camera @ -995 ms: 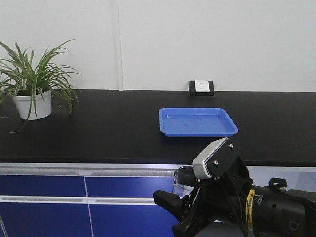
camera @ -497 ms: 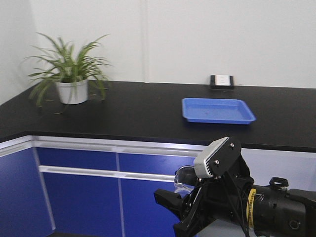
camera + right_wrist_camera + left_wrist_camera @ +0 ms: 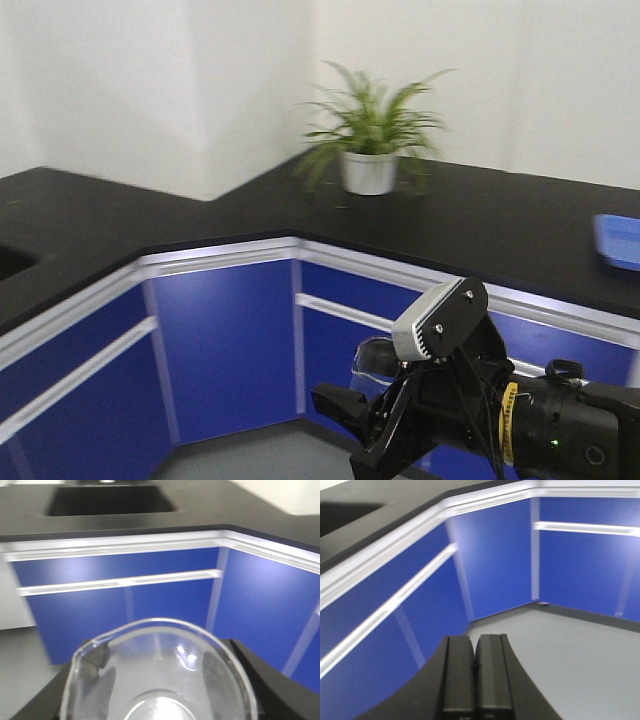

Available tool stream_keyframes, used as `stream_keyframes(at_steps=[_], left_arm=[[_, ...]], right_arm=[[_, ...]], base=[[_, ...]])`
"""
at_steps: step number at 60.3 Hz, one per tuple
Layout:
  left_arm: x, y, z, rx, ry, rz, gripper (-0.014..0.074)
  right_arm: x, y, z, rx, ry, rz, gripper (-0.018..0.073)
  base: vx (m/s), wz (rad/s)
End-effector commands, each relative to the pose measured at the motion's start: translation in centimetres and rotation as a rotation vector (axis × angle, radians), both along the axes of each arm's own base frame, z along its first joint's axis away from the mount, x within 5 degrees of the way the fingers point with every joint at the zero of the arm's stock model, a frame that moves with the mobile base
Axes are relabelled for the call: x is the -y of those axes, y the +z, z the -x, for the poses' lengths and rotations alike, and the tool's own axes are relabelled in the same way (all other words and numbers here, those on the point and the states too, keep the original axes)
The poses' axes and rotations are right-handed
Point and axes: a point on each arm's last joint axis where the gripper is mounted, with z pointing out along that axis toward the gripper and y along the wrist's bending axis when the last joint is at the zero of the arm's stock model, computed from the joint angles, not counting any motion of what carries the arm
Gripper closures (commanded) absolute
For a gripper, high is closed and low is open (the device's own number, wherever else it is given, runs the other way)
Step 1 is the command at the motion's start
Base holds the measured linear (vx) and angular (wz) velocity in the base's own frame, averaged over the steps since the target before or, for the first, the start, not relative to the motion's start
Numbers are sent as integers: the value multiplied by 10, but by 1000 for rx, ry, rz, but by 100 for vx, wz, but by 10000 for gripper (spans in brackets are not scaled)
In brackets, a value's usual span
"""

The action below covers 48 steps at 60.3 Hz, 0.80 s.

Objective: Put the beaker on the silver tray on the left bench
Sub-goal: 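Drive the base to the bench with the silver tray, holding the beaker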

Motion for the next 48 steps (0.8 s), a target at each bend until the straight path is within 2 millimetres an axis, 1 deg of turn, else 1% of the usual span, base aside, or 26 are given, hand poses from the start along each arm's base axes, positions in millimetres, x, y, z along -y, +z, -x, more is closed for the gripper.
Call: stream_keyframes(at_steps=[1,27,48], left_arm=[[1,0,-2,64,-10,4,595],[1,0,-2,64,-10,4,595],[1,0,-2,64,-10,4,595]], right_arm=[[0,22,3,46,10,-69,570],[0,22,3,46,10,-69,570],[0,22,3,46,10,-69,570]], base=[[-10,88],[-5,90],[4,70]])
